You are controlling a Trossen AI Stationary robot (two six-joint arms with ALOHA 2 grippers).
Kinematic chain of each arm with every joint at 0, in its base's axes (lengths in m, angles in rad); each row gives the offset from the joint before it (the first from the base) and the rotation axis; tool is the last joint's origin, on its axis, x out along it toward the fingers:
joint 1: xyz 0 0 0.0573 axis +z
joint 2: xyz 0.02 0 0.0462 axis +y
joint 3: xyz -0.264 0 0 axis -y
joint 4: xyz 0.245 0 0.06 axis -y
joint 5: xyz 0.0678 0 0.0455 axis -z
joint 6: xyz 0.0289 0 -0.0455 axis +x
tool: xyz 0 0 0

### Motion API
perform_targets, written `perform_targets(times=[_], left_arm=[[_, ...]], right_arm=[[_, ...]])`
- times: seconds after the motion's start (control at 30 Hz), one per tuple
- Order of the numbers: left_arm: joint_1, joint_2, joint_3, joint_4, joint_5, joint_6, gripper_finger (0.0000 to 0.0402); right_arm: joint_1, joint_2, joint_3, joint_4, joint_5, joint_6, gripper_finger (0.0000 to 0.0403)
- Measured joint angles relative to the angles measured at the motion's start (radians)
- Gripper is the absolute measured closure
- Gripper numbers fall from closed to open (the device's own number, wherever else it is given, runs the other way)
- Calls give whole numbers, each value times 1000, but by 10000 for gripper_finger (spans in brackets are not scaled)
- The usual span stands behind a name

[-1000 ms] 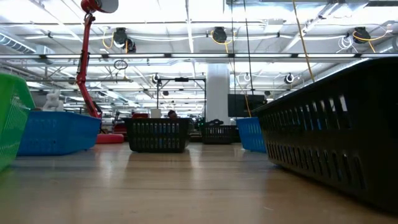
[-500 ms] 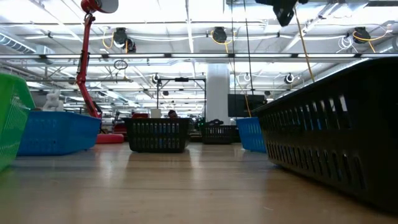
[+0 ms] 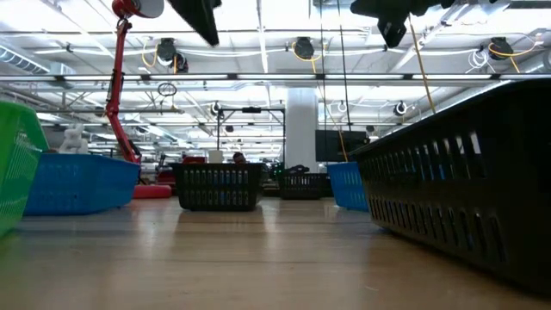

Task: Stack baskets by color
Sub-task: Stack the middle black basket on top of the top black basket

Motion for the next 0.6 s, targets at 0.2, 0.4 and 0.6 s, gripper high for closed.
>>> perform_targets(times=[0.2, 0.4, 0.6], left_arm=[[-28, 121, -1, 0, -120, -49, 198], [-28, 161, -1, 0, -124, -47, 173], [-13, 163, -6, 2, -126, -45, 170]], right_arm=[[20, 0, 0, -1, 0, -3, 403], [64, 0, 0, -1, 0, -17, 403], [97, 0, 0, -1, 0, -33, 403]])
